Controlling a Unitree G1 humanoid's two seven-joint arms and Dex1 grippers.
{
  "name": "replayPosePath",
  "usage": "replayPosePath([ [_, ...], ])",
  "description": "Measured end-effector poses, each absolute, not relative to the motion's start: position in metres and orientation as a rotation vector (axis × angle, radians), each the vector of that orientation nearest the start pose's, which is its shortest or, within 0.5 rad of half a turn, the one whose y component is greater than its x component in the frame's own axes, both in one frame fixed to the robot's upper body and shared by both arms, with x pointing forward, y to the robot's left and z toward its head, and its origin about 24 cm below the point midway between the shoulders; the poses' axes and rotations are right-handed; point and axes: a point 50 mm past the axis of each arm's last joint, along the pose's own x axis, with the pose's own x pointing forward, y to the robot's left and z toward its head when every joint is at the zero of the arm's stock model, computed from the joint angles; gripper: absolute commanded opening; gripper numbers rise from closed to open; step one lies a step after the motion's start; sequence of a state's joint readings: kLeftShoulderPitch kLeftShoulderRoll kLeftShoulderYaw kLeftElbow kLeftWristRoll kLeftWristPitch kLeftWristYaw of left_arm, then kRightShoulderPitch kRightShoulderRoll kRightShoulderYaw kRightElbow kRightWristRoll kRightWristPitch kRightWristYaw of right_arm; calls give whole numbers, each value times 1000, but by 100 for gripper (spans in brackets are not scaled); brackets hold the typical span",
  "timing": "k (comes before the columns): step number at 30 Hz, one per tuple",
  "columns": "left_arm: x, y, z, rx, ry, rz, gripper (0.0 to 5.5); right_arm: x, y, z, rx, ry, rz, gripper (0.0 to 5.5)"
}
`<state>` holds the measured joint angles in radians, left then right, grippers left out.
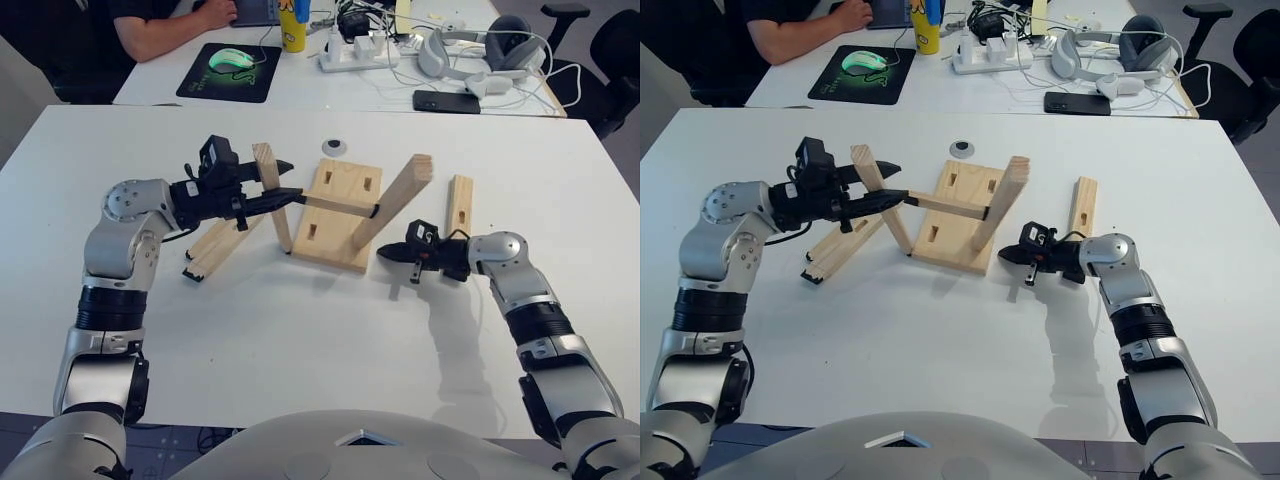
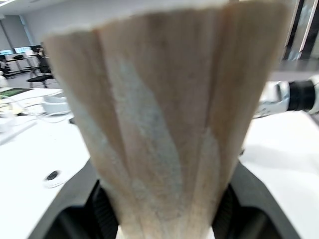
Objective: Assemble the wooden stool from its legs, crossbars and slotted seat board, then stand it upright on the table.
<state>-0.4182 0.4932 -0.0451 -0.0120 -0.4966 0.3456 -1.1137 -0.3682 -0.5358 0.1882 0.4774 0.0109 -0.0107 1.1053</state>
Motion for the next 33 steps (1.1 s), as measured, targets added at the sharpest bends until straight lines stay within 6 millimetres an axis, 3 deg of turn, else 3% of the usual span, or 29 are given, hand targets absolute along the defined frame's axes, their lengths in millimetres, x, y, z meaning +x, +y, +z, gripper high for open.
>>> replayPosePath([
  [6,273,140,145,-4,-3,-1349,201,290,-201,35,-459,435,1095,0],
  [14,270,137,144,-29,16,-1374,201,292,-203,38,-505,431,1099,0],
  [20,269,135,144,-31,13,-1385,201,296,-224,47,-597,435,992,0],
  [23,269,133,144,-27,6,-1389,201,296,-230,63,-636,403,963,0],
  [27,269,133,146,-29,-4,-1373,201,277,-230,88,-576,383,1041,0],
  [30,269,136,146,-26,-1,-1361,201,255,-222,97,-489,405,1137,0],
  [33,269,153,150,9,17,-1306,201,223,-206,101,-391,463,1251,0],
])
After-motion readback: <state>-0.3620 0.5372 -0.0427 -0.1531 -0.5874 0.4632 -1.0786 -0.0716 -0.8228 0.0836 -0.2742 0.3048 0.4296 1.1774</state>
